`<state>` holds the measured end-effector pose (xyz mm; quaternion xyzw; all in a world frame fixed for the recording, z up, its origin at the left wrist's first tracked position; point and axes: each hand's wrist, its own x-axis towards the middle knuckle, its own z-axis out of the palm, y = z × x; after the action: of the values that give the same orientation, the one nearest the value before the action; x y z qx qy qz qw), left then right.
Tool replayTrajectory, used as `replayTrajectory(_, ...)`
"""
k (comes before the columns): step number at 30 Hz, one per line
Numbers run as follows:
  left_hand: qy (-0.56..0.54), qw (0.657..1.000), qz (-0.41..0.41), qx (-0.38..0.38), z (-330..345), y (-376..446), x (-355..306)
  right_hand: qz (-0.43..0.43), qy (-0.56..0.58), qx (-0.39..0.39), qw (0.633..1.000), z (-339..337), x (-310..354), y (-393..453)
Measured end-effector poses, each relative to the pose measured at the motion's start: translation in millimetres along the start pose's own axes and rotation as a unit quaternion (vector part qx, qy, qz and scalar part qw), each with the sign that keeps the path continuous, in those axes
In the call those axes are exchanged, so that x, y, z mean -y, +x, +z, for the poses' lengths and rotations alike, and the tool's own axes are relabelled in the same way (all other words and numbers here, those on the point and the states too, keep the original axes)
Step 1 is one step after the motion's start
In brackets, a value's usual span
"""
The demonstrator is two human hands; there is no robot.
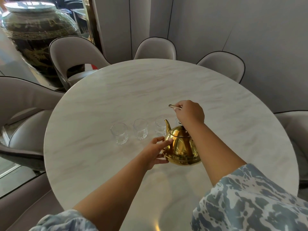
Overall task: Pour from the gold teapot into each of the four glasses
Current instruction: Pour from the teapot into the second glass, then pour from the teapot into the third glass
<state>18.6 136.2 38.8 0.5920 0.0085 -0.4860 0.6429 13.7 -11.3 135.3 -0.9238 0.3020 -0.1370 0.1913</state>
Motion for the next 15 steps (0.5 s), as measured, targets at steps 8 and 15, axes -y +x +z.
replayTrajectory(8, -0.017, 1.0, 0.006, -0.017, -19, -12, 4, -0.034, 0.039, -0.014, 0.999, 0, 18, -16)
replayTrajectory(15, -0.031, 0.999, 0.011, -0.033, -41, -26, 3, -0.057, 0.04, 0.017, 0.997, 11, 47, -17)
